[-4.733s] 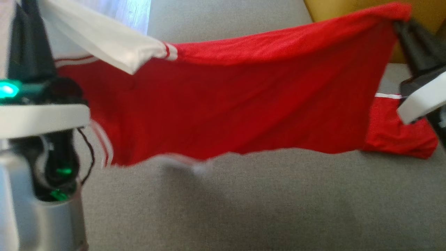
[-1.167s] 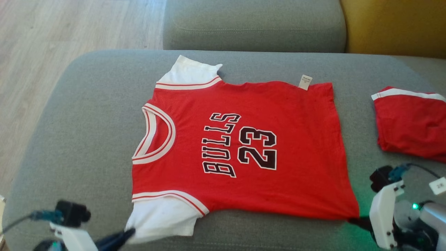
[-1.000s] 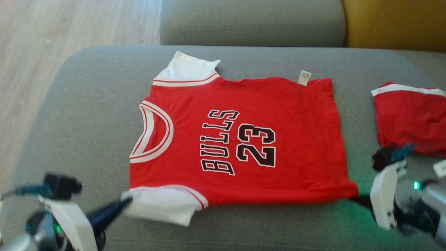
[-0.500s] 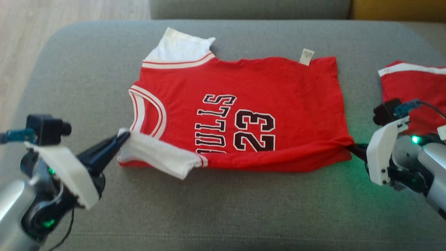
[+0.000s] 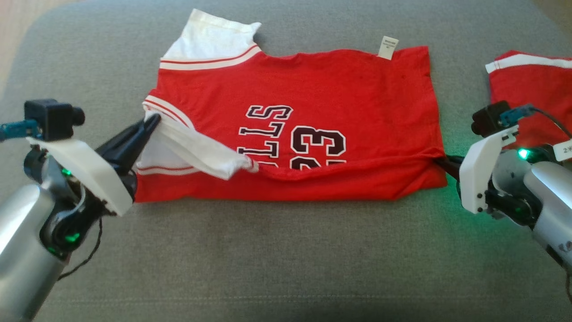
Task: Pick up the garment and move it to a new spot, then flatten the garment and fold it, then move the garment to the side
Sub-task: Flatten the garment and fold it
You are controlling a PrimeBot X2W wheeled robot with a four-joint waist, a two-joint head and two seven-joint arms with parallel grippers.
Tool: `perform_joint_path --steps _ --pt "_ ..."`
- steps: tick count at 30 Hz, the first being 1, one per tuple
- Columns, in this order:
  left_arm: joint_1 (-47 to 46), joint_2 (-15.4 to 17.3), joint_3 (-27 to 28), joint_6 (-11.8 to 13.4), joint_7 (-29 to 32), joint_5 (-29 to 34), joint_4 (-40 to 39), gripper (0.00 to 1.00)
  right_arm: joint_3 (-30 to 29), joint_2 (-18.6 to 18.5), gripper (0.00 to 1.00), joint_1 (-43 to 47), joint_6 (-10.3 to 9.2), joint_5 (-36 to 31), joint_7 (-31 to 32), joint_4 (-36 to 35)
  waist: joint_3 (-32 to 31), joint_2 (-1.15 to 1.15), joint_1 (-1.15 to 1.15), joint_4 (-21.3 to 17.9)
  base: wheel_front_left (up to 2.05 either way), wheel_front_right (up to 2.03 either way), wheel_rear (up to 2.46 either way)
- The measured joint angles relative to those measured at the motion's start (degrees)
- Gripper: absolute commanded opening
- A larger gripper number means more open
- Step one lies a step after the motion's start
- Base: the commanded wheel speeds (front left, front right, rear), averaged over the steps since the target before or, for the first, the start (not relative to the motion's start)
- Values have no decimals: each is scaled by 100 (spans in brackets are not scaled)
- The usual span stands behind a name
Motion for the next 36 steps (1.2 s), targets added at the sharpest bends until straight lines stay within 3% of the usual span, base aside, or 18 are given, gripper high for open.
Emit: perform_joint_path --steps 7,8,10,11,12,13,19,25,30,34,36 --pt "-309 -170 -24 1 -165 73 597 0 4 123 0 -121 0 -80 -120 69 147 0 0 -102 0 0 0" --pt "-352 -188 -35 1 -166 87 682 0 9 137 11 -139 0 -94 -138 73 169 0 0 -117 0 0 0" --pt "-416 -237 -53 1 -170 99 866 0 5 194 100 -191 0 -200 -339 137 209 0 0 -150 0 0 0" --pt "-462 -279 -62 1 -194 108 977 0 -13 234 100 -221 0 -230 -410 194 226 0 0 -163 0 0 0" --pt "-498 -322 -58 9 -240 144 1087 41 -40 269 100 -233 0 -240 -464 223 240 0 0 -174 0 0 0" --pt "-535 -365 -57 89 -299 190 1210 100 -64 304 100 -235 0 -242 -530 245 252 0 0 -184 0 0 0" --pt "-718 -626 24 476 -781 358 1772 100 -202 453 100 -234 0 -261 -1025 493 241 0 0 -205 0 0 0" --pt "-701 -906 252 760 -1488 389 1894 100 -755 564 100 -201 0 -444 -2059 856 94 0 0 -186 0 0 0" --pt "-176 -1274 903 1200 -1883 332 1486 100 -1439 899 100 120 0 -730 -3198 1080 -151 0 0 -148 0 0 0" --pt "566 -1703 1764 1483 -1889 695 800 100 -1894 1122 100 577 0 -1098 -3541 1077 -312 0 0 -124 0 0 0" --pt "952 -1973 2167 1508 -1889 1023 472 100 -2258 1261 100 802 0 -1330 -3595 1007 -382 0 0 -121 0 0 0"
